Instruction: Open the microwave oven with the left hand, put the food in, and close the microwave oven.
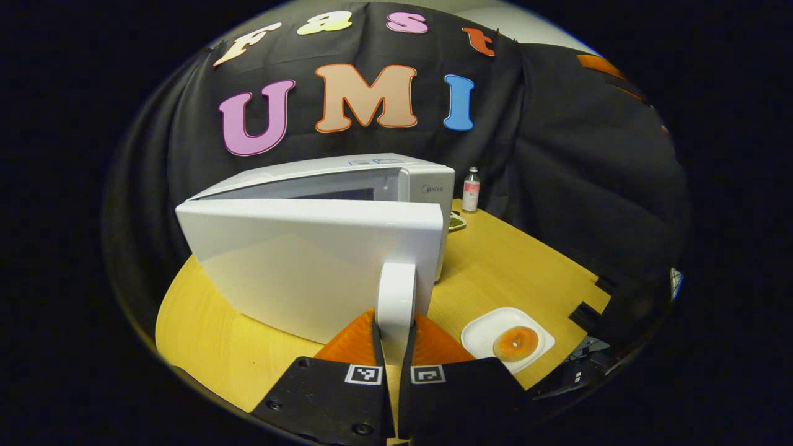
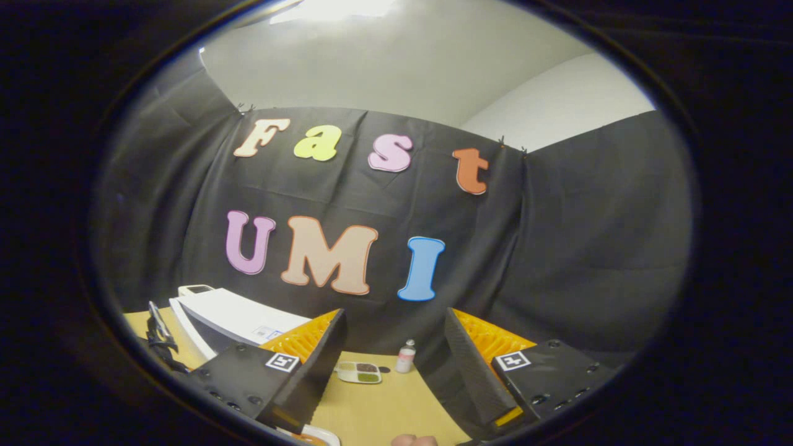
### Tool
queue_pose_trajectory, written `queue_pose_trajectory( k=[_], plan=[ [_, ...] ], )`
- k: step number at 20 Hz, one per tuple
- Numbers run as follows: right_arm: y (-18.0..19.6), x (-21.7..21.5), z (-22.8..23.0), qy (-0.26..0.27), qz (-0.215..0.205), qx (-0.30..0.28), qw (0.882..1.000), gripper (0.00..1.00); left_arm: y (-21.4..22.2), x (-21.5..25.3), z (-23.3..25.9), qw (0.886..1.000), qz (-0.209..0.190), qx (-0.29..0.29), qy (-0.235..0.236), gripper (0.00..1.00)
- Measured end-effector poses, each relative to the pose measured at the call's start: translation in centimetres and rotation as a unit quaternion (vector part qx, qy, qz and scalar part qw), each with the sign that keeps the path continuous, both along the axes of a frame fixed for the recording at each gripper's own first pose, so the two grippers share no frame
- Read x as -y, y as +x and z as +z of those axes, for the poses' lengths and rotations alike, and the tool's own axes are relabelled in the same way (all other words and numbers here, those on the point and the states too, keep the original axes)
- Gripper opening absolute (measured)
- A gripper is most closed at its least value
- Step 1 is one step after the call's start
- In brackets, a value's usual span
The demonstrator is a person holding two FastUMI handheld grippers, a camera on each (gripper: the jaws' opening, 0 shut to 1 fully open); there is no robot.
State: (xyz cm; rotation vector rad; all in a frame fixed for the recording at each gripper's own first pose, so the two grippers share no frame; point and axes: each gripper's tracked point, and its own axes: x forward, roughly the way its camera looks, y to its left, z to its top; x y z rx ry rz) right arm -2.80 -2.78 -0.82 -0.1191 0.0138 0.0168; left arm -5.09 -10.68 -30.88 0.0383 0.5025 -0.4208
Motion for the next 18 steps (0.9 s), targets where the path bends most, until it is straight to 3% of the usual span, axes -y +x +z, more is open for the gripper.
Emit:
queue_pose_trajectory(
  k=[5,9,11,13,14,16,18],
  plan=[
    [0.1,-4.8,-1.4,0.008,0.037,-0.019,0.999,0.97,-4.6,-5.3,-0.1,0.999,0.033,-0.007,0.008,0.03],
    [-0.4,-7.8,-1.7,0.012,0.054,-0.02,0.998,0.97,-6.9,-9.6,0.0,0.998,0.065,-0.003,0.015,0.07],
    [-0.9,-9.3,-2.0,0.017,0.059,-0.024,0.998,0.97,-7.8,-11.9,-0.6,0.996,0.091,-0.01,0.015,0.14],
    [-1.1,-10.7,-2.5,0.022,0.063,-0.028,0.997,0.97,-8.4,-14.9,-1.4,0.992,0.123,-0.018,0.012,0.38],
    [-1.3,-11.3,-2.6,0.02,0.066,-0.029,0.997,0.97,-8.4,-16.3,-1.2,0.99,0.139,-0.015,0.007,0.64],
    [-1.6,-12.3,-3.0,0.012,0.071,-0.031,0.997,0.97,-9.3,-18.4,-1.2,0.987,0.159,-0.017,-0.001,0.8],
    [-1.8,-13.0,-3.5,0.007,0.073,-0.035,0.997,0.97,-9.5,-20.4,-0.9,0.984,0.175,-0.009,0.012,0.83]
  ],
)
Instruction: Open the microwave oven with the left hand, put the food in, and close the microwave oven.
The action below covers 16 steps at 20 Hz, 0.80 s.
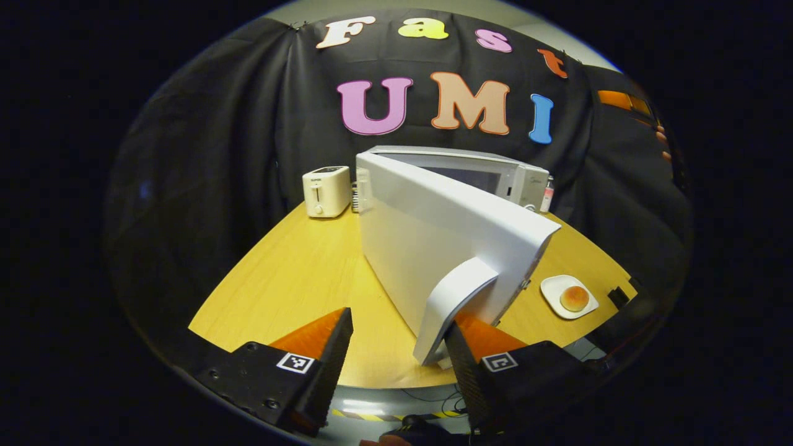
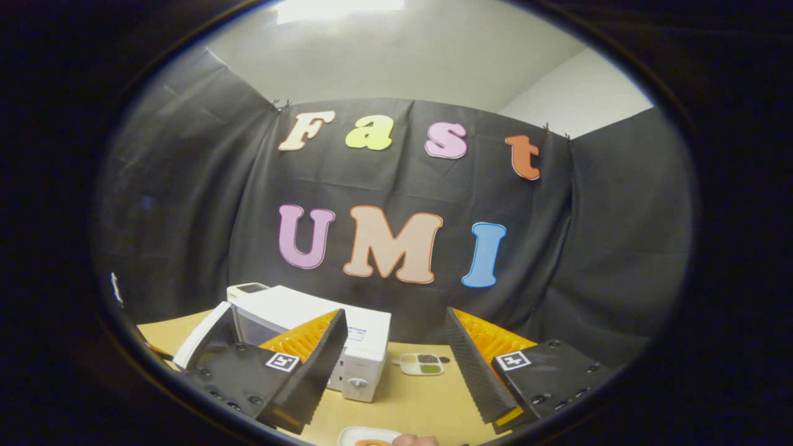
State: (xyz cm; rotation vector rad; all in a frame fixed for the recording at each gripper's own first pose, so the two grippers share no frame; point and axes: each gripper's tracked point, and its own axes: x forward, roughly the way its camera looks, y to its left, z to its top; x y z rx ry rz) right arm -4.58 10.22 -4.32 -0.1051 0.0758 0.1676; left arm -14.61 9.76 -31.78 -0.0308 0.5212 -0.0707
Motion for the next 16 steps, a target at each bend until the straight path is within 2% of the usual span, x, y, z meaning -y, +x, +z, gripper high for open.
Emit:
queue_pose_trajectory(
  k=[4,10,13,16],
  plan=[
    [0.0,-1.3,-1.5,0.002,0.002,-0.014,1.0,0.97,-0.4,-2.8,0.3,1.0,0.02,0.006,0.007,0.8],
    [-0.4,-2.3,-4.8,0.013,0.0,-0.041,0.999,0.98,-1.3,-5.8,0.1,0.999,0.045,0.004,-0.012,0.82],
    [-0.7,-1.7,-7.0,0.025,-0.012,-0.058,0.998,0.97,-1.6,-6.1,0.2,0.999,0.041,0.006,-0.008,0.82],
    [-1.0,-1.1,-8.9,0.039,-0.022,-0.071,0.996,0.97,-1.9,-6.1,1.0,0.999,0.023,0.022,0.023,0.82]
  ],
)
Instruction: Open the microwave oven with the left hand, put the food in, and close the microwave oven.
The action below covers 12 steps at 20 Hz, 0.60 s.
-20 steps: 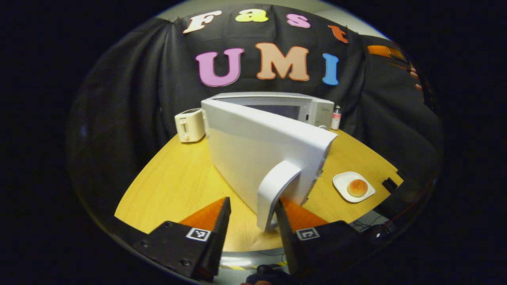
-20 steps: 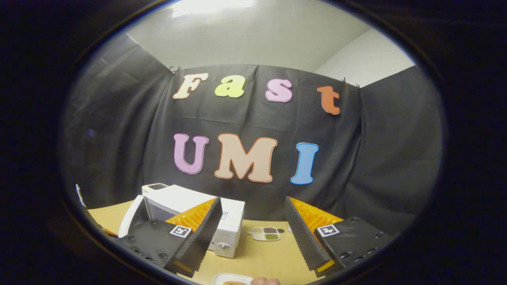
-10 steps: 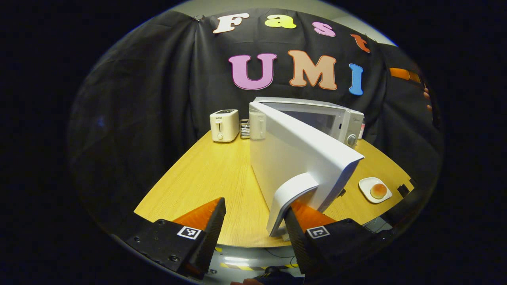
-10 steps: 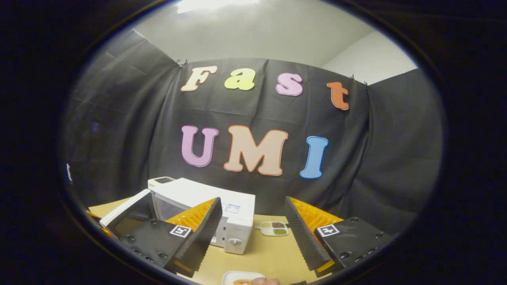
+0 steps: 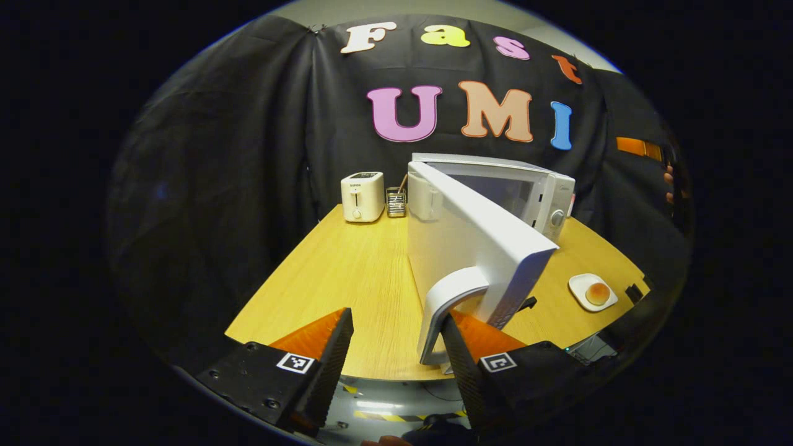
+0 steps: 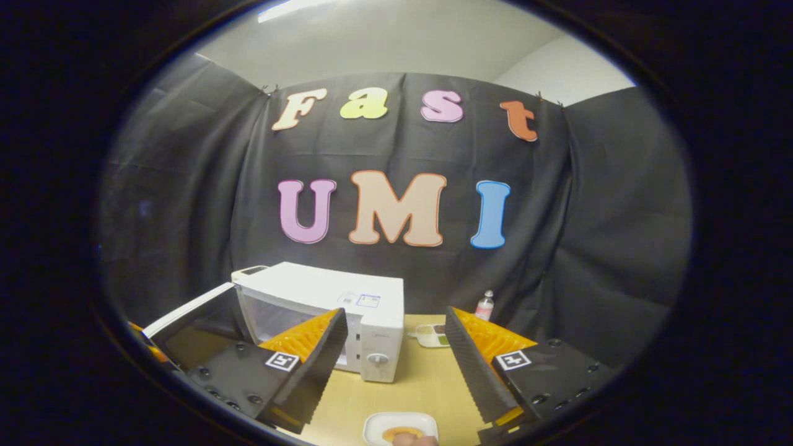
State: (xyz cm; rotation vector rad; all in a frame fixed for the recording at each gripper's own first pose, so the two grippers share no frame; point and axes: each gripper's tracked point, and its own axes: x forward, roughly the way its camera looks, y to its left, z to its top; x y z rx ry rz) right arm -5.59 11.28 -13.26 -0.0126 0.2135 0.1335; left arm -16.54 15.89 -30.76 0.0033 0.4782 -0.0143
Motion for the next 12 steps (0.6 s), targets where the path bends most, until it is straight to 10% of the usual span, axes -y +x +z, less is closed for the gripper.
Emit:
queue_pose_trajectory(
  k=[12],
  plan=[
    [-5.5,1.3,-16.8,-0.046,-0.013,-0.14,0.989,0.97,-1.1,-5.1,10.0,0.993,0.06,0.102,0.008,0.82]
  ],
)
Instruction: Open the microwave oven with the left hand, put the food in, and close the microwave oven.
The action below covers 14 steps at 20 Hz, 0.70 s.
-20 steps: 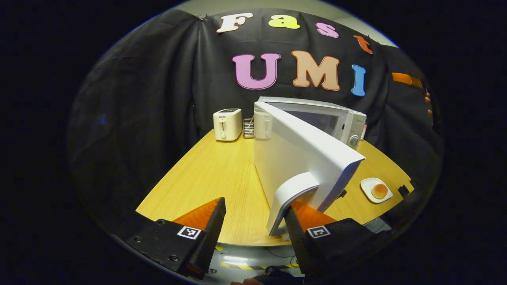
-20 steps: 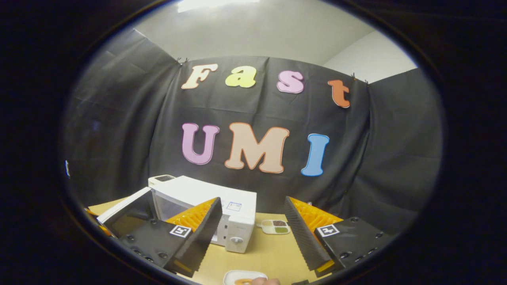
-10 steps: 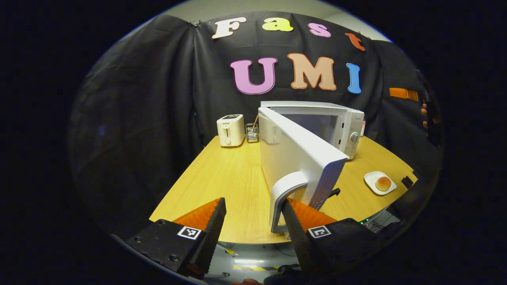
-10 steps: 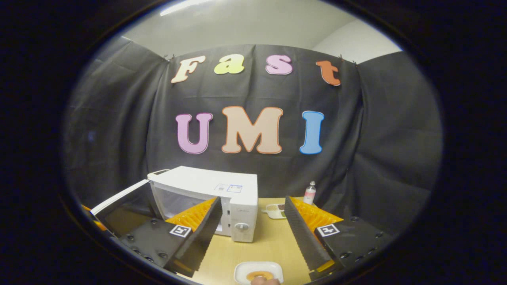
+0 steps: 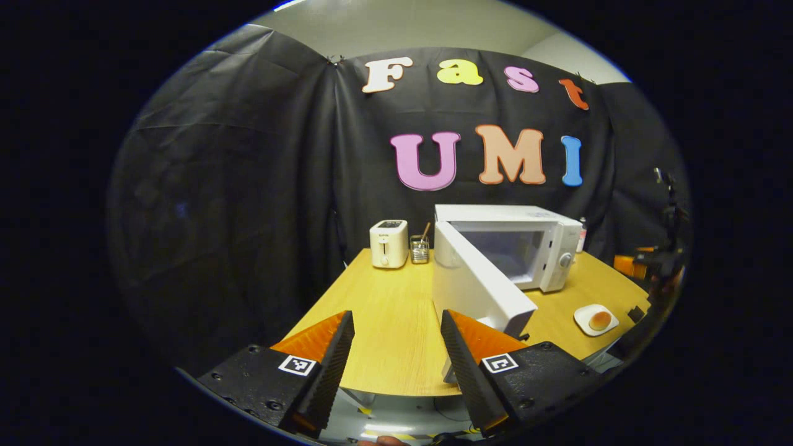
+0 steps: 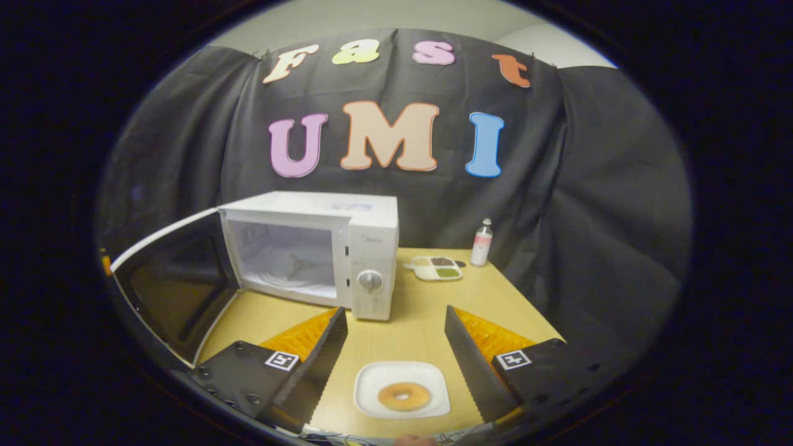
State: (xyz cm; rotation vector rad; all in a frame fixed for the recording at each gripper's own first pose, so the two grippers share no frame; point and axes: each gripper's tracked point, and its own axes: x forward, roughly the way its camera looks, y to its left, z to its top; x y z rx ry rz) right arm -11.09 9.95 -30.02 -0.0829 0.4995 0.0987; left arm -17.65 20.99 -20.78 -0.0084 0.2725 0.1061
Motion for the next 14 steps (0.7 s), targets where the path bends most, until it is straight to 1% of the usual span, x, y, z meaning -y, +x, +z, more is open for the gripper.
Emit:
queue_pose_trajectory(
  k=[1,3,4,5,6,7,8,11,13,14],
  plan=[
    [-0.6,-0.1,-1.4,-0.008,0.004,-0.012,1.0,0.97,0.3,-0.4,1.5,1.0,0.006,0.017,0.002,0.82],
    [-2.1,0.3,-4.2,-0.017,0.005,-0.038,0.999,0.98,0.8,-0.7,5.0,0.998,0.008,0.055,0.01,0.88],
    [-2.6,0.5,-5.2,-0.018,0.002,-0.049,0.999,0.98,1.1,-0.3,7.1,0.996,0.001,0.083,0.01,0.89],
    [-2.9,0.7,-6.1,-0.016,-0.003,-0.061,0.998,0.99,0.9,0.0,9.4,0.994,0.001,0.106,0.016,0.94],
    [-3.3,1.0,-7.1,-0.016,-0.007,-0.071,0.997,0.98,1.3,-0.1,10.9,0.992,0.005,0.124,0.022,0.98],
    [-3.4,1.1,-7.8,-0.017,-0.011,-0.077,0.997,0.98,1.4,-0.1,12.7,0.989,0.008,0.142,0.032,0.99],
    [-3.5,1.3,-8.6,-0.018,-0.014,-0.085,0.996,0.98,1.7,0.3,14.1,0.987,0.005,0.153,0.044,0.98],
    [-3.6,1.7,-11.0,-0.024,-0.022,-0.104,0.994,0.98,2.8,2.3,18.2,0.977,-0.011,0.198,0.071,0.99],
    [-3.8,2.0,-12.6,-0.03,-0.029,-0.12,0.992,0.99,3.6,3.4,20.2,0.974,-0.02,0.218,0.056,1.0],
    [-3.8,2.3,-13.2,-0.033,-0.032,-0.126,0.991,0.99,3.8,3.9,20.8,0.974,-0.022,0.221,0.045,0.96]
  ],
)
